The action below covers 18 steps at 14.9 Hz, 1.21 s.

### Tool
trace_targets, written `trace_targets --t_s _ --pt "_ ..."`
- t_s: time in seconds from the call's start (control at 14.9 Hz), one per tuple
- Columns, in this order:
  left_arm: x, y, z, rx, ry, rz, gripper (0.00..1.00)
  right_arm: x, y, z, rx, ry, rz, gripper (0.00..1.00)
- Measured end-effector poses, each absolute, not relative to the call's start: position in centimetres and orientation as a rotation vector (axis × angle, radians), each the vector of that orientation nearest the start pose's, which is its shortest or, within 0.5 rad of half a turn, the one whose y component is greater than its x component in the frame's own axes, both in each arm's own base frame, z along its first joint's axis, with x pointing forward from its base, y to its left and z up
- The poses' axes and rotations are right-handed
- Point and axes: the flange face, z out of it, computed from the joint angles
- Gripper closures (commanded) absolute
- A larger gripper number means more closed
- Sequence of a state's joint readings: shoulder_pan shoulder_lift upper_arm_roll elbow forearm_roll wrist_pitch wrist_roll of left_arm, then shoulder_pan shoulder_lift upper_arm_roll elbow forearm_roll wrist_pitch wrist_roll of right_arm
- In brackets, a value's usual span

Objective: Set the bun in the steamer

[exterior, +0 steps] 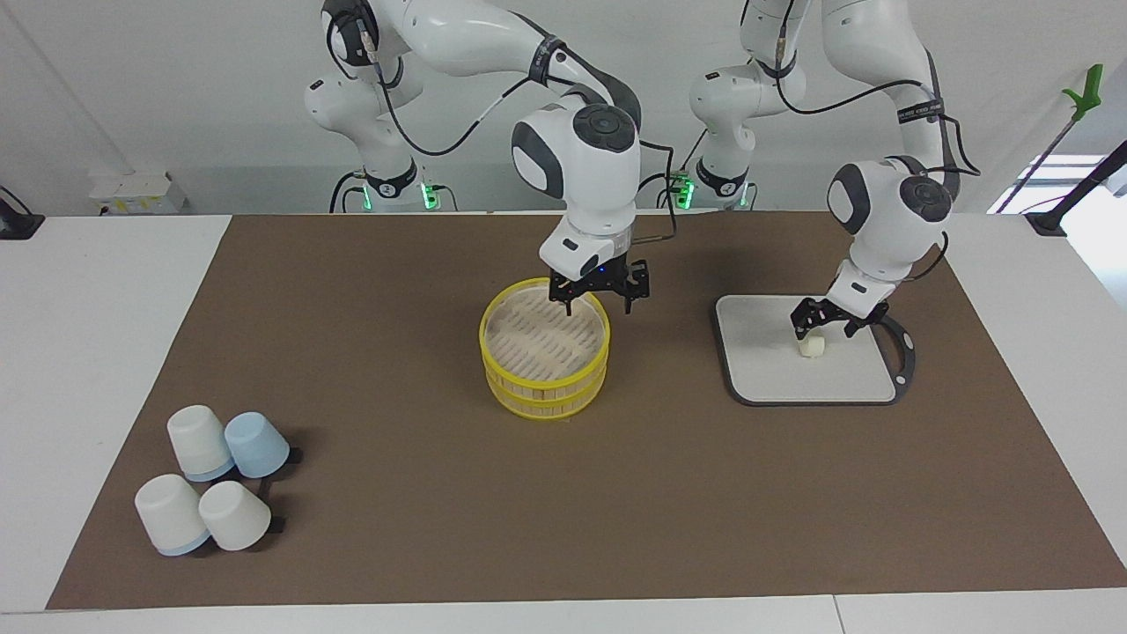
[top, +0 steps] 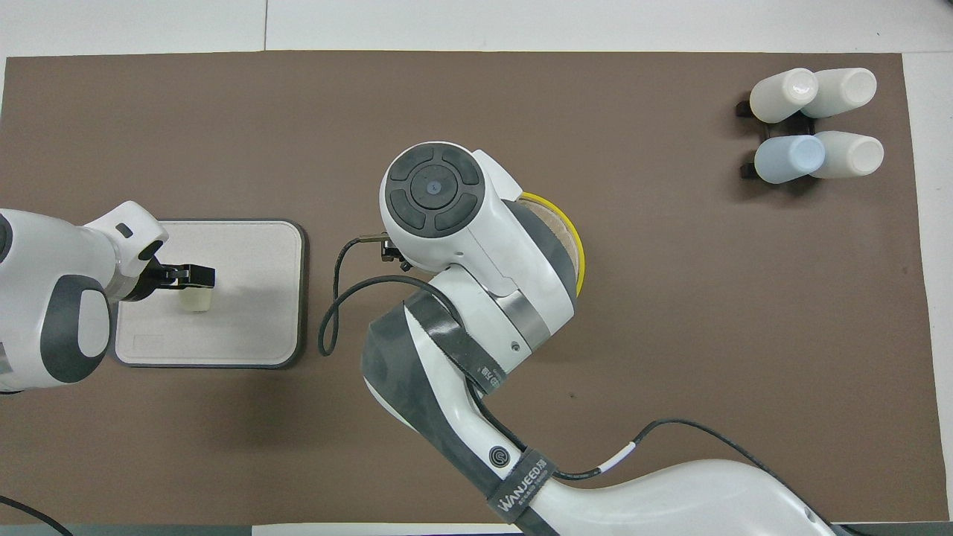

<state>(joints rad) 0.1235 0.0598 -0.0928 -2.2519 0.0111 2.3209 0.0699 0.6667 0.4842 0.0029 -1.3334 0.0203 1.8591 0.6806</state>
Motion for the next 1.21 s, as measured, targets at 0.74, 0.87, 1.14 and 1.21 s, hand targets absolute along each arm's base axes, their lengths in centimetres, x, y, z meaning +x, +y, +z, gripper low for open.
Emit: trace_targets --t_s 0.74,0.87,1.14,1.21 --pt "52.5 1.4 30.8 -3.144 0.079 0.048 0.43 53.8 46.6 40.2 -3.152 -0.044 0.060 0.18" --pt "52.5 1.4 30.8 -3.144 0.079 0.047 0.55 53.8 46.5 39.9 -3.156 -0.041 0.067 0.53" --pt "52.6 1.5 31.0 -3.144 0.079 0.043 0.67 53.5 46.4 38.9 -3.167 -0.013 0.082 1.00" --pt "52.7 1.5 31.0 -3.144 0.079 0.042 0.67 53.6 46.3 38.9 -3.176 -0.013 0.079 1.00"
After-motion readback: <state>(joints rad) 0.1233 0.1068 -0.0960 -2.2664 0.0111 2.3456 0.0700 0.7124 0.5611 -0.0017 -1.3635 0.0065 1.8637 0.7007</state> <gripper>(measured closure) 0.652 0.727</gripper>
